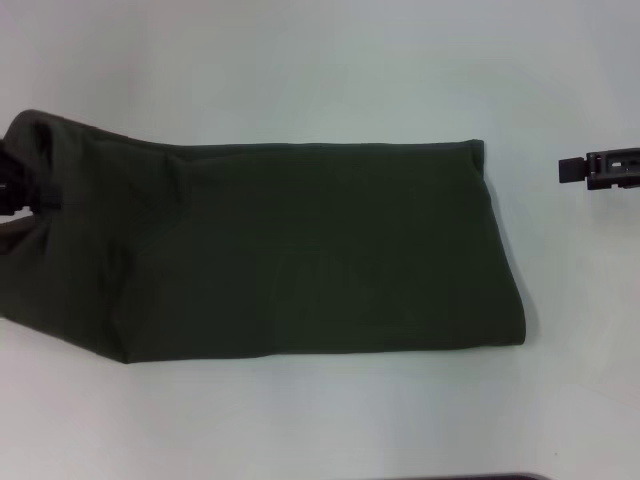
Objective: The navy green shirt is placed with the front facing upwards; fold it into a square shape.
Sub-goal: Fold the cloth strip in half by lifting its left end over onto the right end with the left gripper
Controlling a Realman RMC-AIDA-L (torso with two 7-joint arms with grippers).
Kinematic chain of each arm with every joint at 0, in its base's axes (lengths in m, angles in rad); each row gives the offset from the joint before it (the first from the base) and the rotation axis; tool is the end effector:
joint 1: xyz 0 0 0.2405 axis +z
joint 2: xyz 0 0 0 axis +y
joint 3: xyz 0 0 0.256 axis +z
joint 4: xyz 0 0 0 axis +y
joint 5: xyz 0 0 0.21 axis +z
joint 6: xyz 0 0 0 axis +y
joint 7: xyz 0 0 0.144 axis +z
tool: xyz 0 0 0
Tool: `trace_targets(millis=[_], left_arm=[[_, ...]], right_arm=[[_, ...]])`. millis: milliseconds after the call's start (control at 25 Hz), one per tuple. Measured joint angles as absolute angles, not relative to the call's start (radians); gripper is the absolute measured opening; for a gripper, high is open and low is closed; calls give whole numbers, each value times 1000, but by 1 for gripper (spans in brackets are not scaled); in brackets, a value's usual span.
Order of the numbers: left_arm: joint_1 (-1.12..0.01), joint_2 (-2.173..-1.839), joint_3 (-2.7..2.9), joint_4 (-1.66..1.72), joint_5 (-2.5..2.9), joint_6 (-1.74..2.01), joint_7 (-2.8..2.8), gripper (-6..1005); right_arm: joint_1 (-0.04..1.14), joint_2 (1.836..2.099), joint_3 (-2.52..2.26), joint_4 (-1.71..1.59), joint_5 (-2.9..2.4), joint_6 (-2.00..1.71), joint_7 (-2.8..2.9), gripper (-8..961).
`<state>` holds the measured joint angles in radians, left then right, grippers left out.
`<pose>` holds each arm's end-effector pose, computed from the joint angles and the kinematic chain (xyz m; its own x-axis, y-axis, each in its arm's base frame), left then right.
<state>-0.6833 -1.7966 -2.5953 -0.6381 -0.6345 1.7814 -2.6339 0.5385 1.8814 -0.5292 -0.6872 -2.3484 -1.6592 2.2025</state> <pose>-0.2983 0.3456 0.1068 -0.0288 0.9911 0.1303 0.9996 0.0283 0.0051 0.3258 0.3252 0.0859 0.2802 -0.9035 -0.3243 -0.9564 -0.2917 -0.0136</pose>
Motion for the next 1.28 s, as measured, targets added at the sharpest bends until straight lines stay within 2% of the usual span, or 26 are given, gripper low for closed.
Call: trace_targets(millis=[240,400,520,760,880,1280], left_arm=[[-700,-1823,-2595,-649,-651,1812,-2608,36],[-705,-1825,-2592,-650,-652,1809,-2603,37],[-707,-1825,-2596,-651,-652,1806,-2594,37],[-709,-1842,-2597,-652,-652,1787,-2579,37],[-713,-1850,-2598,-652,-653,1783,-2573,37],[-723,-1852,-2617,-656,-687,1790,-2551,37]], right_arm=[[579,1892,-547,-687,-2349,-1701,2210,876],[651,1921,-593,-674,-2342,-1729,2255,874],[737,1959,-608,-650,-2340,-1743,2274,873],[863,2072,-677,-674,-2339,-1702,2220,870],[904,2086,-740,-644,-2338,-1651,2218,869],[989,2100,-925,-459,-2286,-1470,2233,482]])
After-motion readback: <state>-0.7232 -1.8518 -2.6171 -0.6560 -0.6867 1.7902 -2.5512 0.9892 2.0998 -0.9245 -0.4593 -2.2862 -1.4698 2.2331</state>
